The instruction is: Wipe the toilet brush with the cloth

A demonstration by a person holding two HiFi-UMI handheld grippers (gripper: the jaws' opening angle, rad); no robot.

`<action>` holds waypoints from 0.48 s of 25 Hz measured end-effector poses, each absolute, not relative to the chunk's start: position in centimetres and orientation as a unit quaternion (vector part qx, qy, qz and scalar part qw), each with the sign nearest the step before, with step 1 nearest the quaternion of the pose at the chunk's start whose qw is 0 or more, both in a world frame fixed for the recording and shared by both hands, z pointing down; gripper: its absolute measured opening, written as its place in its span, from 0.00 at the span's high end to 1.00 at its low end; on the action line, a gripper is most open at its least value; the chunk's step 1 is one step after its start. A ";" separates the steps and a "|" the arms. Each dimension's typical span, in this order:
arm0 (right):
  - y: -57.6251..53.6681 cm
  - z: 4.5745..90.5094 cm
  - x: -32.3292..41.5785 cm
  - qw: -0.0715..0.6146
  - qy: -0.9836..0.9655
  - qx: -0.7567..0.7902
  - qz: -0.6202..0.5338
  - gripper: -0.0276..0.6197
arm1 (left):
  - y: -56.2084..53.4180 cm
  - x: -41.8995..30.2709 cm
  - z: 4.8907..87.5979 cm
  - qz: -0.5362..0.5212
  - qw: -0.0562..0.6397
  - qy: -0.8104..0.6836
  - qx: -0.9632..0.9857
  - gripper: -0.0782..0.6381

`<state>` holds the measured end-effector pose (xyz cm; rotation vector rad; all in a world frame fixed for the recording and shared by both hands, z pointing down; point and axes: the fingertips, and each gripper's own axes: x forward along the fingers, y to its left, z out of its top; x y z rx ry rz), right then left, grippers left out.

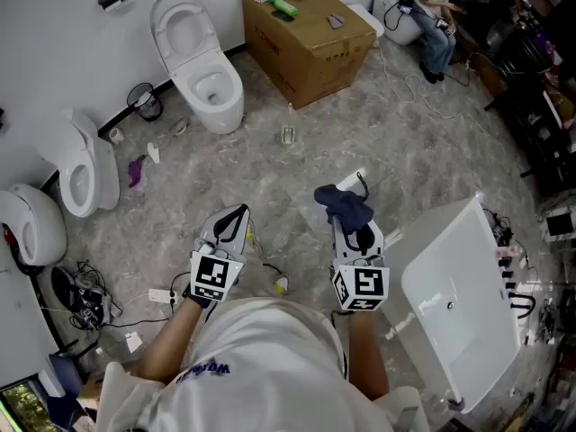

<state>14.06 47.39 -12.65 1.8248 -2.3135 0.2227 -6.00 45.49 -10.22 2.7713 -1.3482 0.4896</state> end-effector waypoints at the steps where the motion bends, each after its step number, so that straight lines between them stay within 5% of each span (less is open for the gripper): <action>1: 47.4 -12.6 14.2 0.093 -0.779 0.615 0.074 0.72 | 45.6 -5.7 -10.5 0.154 0.010 -0.432 0.889 0.89; 12: 49.6 -9.3 17.1 0.107 -0.770 0.620 0.109 0.72 | 46.1 -2.9 -12.0 0.157 0.003 -0.411 0.898 0.89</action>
